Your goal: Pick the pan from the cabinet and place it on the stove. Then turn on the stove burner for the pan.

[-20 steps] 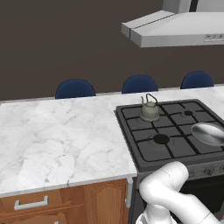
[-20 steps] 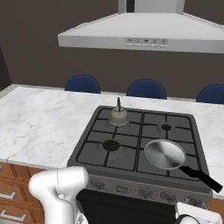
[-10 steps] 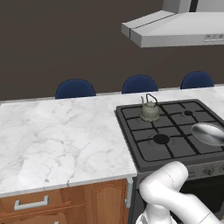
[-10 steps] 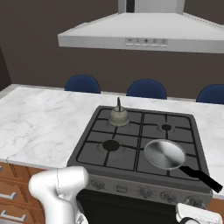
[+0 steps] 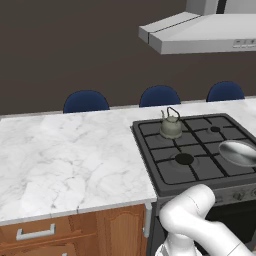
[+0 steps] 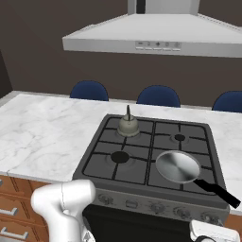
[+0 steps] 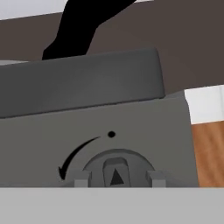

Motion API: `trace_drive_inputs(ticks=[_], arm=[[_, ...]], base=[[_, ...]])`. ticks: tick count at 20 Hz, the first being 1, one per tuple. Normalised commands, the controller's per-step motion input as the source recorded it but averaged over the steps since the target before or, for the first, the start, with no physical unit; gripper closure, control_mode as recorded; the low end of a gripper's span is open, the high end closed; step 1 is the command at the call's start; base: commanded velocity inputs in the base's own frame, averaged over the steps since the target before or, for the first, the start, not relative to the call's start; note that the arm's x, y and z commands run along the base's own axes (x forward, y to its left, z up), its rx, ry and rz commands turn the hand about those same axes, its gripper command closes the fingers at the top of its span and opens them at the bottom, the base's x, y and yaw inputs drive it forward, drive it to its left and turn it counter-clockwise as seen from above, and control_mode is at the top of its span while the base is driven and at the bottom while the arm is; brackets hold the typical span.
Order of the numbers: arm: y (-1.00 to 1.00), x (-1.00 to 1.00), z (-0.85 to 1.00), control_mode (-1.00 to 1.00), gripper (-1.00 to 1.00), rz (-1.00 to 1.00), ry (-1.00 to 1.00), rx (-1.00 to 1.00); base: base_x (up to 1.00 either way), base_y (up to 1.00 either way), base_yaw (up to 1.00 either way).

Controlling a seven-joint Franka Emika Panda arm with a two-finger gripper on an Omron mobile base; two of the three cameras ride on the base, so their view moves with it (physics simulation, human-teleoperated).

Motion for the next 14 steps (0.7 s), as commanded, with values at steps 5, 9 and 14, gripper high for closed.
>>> trace_drive_inputs(ticks=[5,9,14], arm=[[0.16,0.15,-0.14,-1.00,1.00,0.04,-0.01,0.00],[0.05,0.00,-0.04,-1.00,1.00,0.01,0.00,-0.05],[0.03,0.00,0.00,-1.00,1.00,0.00,-0.06,-0.07]], base=[[0.00,0.00,0.00],[0.00,0.00,0.00],[0.00,0.00,0.00]])
